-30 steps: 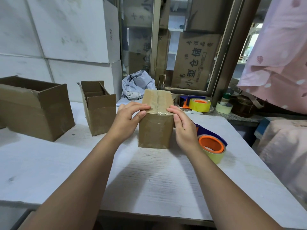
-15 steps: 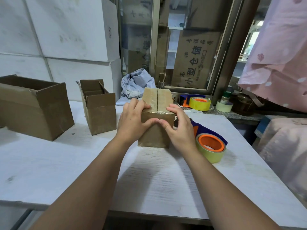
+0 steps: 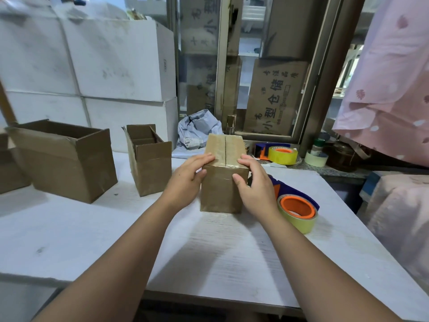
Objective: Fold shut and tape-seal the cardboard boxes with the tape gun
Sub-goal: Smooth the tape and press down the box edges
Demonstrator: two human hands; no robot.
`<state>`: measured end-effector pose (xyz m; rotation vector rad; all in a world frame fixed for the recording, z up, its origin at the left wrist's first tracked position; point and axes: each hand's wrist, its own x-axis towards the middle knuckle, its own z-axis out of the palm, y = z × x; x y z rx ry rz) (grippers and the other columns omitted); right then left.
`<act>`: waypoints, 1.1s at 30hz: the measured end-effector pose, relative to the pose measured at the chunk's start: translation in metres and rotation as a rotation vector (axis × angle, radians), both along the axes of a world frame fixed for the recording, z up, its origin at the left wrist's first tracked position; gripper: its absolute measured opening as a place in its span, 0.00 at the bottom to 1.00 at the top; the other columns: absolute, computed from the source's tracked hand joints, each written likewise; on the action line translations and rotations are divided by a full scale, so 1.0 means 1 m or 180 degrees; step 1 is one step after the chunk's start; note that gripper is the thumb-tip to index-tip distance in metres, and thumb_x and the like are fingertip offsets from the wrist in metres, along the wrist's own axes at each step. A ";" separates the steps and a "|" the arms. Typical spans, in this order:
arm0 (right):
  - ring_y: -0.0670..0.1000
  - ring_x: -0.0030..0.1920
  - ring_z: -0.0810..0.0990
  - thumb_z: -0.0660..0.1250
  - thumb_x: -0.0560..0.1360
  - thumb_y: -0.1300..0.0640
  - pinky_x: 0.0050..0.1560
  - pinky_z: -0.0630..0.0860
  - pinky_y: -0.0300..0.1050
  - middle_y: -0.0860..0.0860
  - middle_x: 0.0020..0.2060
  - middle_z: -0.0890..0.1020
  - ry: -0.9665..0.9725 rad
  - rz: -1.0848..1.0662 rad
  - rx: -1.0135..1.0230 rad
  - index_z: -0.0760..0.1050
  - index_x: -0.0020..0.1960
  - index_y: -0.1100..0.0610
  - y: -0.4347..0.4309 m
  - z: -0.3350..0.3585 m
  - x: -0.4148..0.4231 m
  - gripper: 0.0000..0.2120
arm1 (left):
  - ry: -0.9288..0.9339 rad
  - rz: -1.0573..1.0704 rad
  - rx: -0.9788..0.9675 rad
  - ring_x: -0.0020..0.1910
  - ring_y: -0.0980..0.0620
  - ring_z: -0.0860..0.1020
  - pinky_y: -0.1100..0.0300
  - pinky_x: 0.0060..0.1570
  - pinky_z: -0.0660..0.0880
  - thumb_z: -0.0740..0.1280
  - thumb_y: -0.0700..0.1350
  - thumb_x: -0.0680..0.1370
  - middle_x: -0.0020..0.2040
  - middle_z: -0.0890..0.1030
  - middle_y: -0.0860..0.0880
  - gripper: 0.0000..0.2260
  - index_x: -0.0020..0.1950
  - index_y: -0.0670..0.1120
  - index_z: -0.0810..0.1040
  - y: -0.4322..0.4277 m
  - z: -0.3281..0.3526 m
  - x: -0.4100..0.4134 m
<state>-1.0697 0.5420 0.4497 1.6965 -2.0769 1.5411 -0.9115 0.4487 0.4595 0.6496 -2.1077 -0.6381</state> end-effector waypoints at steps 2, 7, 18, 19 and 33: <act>0.45 0.71 0.62 0.64 0.78 0.51 0.64 0.58 0.35 0.45 0.72 0.65 -0.0162 -0.0060 0.0106 0.71 0.64 0.51 0.003 0.004 0.005 0.15 | 0.0127 0.0008 0.0227 0.62 0.53 0.73 0.63 0.63 0.69 0.57 0.32 0.80 0.64 0.72 0.59 0.20 0.66 0.49 0.76 0.004 0.002 0.003; 0.55 0.72 0.55 0.61 0.73 0.35 0.70 0.59 0.50 0.51 0.72 0.52 -0.0034 -0.0580 0.0544 0.64 0.71 0.46 0.001 0.006 0.024 0.30 | 0.0213 0.0086 0.0035 0.58 0.56 0.74 0.74 0.55 0.65 0.56 0.30 0.78 0.51 0.77 0.63 0.22 0.62 0.52 0.77 0.021 0.006 0.005; 0.55 0.69 0.59 0.67 0.72 0.41 0.63 0.67 0.48 0.51 0.70 0.55 0.0460 -0.0751 0.0808 0.62 0.70 0.42 -0.012 0.014 0.031 0.29 | 0.0836 0.1087 0.0642 0.54 0.54 0.75 0.62 0.54 0.71 0.57 0.32 0.75 0.55 0.77 0.53 0.19 0.60 0.49 0.77 0.008 0.004 0.013; 0.55 0.70 0.59 0.67 0.73 0.44 0.62 0.68 0.48 0.51 0.71 0.55 0.0414 -0.0745 0.0831 0.62 0.70 0.42 -0.017 0.016 0.028 0.28 | 0.0727 0.1191 0.0544 0.56 0.52 0.74 0.60 0.56 0.71 0.58 0.32 0.76 0.55 0.76 0.53 0.18 0.60 0.49 0.77 0.005 0.003 0.012; 0.55 0.65 0.66 0.64 0.70 0.59 0.59 0.70 0.51 0.48 0.70 0.61 0.0466 -0.0724 0.0914 0.63 0.66 0.49 -0.080 0.026 -0.019 0.26 | -0.1450 0.2507 -0.1385 0.75 0.44 0.55 0.43 0.71 0.44 0.64 0.43 0.76 0.74 0.62 0.46 0.25 0.72 0.51 0.64 -0.034 0.011 0.012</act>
